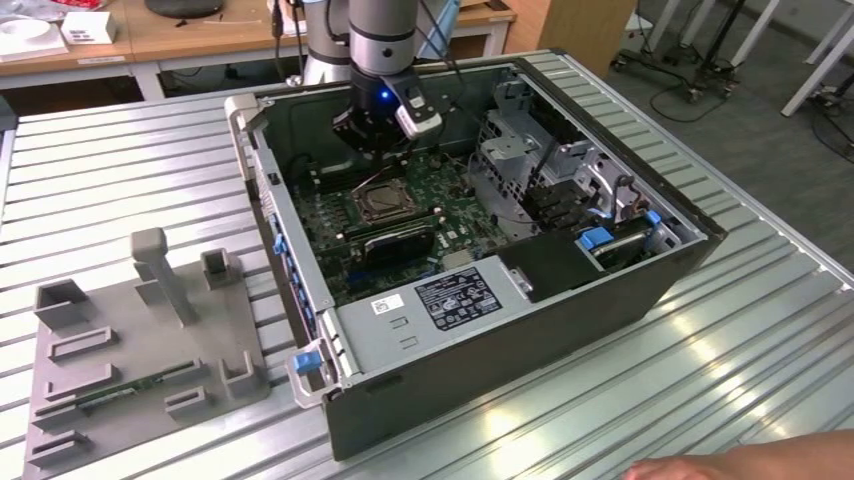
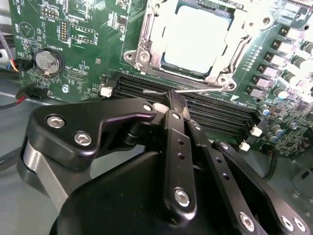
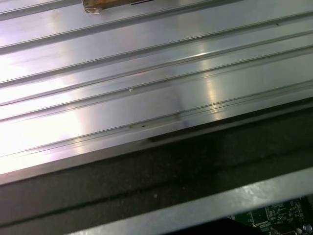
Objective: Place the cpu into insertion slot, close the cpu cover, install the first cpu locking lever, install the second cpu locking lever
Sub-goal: 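Install the first cpu locking lever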
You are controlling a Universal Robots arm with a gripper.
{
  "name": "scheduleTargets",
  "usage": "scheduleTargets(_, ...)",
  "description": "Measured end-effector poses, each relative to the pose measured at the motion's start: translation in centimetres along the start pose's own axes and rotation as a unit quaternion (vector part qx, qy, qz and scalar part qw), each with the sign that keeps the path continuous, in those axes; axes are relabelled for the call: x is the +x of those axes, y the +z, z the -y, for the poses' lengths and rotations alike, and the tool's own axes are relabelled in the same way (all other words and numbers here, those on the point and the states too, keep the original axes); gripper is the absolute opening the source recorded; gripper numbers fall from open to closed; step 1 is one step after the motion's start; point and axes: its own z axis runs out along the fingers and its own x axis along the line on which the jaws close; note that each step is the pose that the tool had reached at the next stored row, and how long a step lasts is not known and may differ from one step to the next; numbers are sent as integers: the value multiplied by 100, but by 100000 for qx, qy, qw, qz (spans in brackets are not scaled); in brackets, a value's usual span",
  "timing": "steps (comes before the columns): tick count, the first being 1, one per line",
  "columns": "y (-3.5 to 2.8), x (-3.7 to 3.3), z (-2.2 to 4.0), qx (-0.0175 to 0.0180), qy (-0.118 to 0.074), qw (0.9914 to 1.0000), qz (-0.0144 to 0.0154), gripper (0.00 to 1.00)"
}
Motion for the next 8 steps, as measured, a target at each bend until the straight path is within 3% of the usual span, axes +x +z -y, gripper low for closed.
scheduleTargets(8,33,0,6,-32,2,100000,-8,11)
